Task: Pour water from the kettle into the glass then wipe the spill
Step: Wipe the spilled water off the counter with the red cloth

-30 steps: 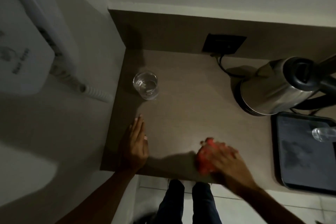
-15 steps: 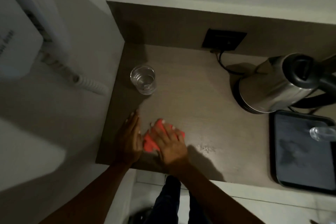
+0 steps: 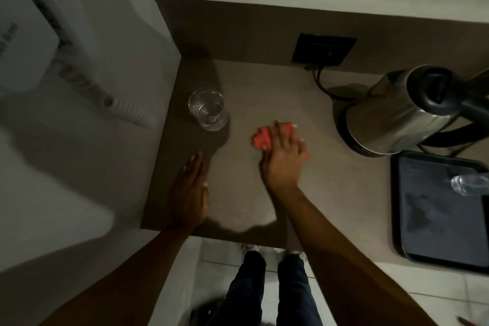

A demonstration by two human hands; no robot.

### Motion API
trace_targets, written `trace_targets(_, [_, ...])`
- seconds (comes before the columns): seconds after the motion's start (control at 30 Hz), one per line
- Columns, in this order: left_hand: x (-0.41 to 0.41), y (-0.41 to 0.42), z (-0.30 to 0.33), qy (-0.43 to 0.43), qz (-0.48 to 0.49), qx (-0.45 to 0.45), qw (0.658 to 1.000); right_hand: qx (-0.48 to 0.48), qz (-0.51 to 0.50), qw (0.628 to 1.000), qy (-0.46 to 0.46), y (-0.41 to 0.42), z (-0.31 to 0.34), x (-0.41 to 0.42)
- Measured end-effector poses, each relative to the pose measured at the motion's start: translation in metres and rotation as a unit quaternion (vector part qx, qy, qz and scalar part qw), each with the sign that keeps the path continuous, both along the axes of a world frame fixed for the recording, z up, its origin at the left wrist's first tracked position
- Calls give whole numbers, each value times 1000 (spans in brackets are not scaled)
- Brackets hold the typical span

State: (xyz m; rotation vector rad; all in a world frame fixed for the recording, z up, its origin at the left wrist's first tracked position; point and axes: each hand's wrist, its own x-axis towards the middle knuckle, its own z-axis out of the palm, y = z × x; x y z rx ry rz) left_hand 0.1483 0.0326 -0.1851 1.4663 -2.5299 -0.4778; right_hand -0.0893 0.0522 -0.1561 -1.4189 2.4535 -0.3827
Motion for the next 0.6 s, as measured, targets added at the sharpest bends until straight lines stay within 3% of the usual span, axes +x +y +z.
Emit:
trace_targets(0.2, [5, -4, 6, -10, -18, 10, 1000, -34, 304, 952, 32, 110, -11, 24])
trace_targets(0.33, [-1, -1, 12, -27, -8, 23, 999, -3, 387, 917, 94, 192, -8, -33])
trace_targets(0.47, [-6, -1, 13, -40, -20, 25, 999, 47, 259, 963, 66, 203, 17, -83])
trace_targets(0.6, [-7, 1, 14, -31, -18, 21, 999, -4, 100, 995, 11, 194, 41, -110])
